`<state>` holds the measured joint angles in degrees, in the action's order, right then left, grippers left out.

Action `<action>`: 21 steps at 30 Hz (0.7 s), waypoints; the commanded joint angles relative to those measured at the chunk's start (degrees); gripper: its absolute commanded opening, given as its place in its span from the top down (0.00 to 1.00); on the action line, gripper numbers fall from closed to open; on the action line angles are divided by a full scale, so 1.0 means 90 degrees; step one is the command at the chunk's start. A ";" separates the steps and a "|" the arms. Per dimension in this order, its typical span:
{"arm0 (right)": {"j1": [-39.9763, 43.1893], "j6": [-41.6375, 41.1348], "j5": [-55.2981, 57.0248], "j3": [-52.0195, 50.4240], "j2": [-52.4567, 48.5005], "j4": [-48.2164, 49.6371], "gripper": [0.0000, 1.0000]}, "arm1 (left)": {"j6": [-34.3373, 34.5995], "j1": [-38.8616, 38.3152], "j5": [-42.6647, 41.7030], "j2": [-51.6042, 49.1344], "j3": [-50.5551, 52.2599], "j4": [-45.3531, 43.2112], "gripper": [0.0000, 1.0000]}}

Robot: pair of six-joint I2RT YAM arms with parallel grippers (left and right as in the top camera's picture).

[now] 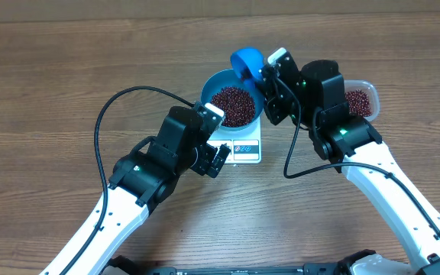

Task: Scoop item into bowl and weigh 150g on scale
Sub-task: 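Keep trickling beans from the scoop until the scale reads 150 g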

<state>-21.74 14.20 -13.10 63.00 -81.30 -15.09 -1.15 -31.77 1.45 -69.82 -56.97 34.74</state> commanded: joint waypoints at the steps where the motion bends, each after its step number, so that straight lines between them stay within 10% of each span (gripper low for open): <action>1: 0.0041 -0.0100 -0.0005 0.0160 -0.0019 -0.0165 0.96 | 0.0080 0.0032 -0.0100 -0.0022 0.0015 -0.0005 0.00; 21: 0.0041 -0.0102 -0.0005 0.0160 -0.0044 -0.0406 0.96 | 0.0080 0.0032 -0.0100 -0.0022 0.0015 -0.0005 0.01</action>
<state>-21.74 13.67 -13.08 63.00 -81.32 -19.11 -1.15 -31.77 1.43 -69.82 -56.97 34.74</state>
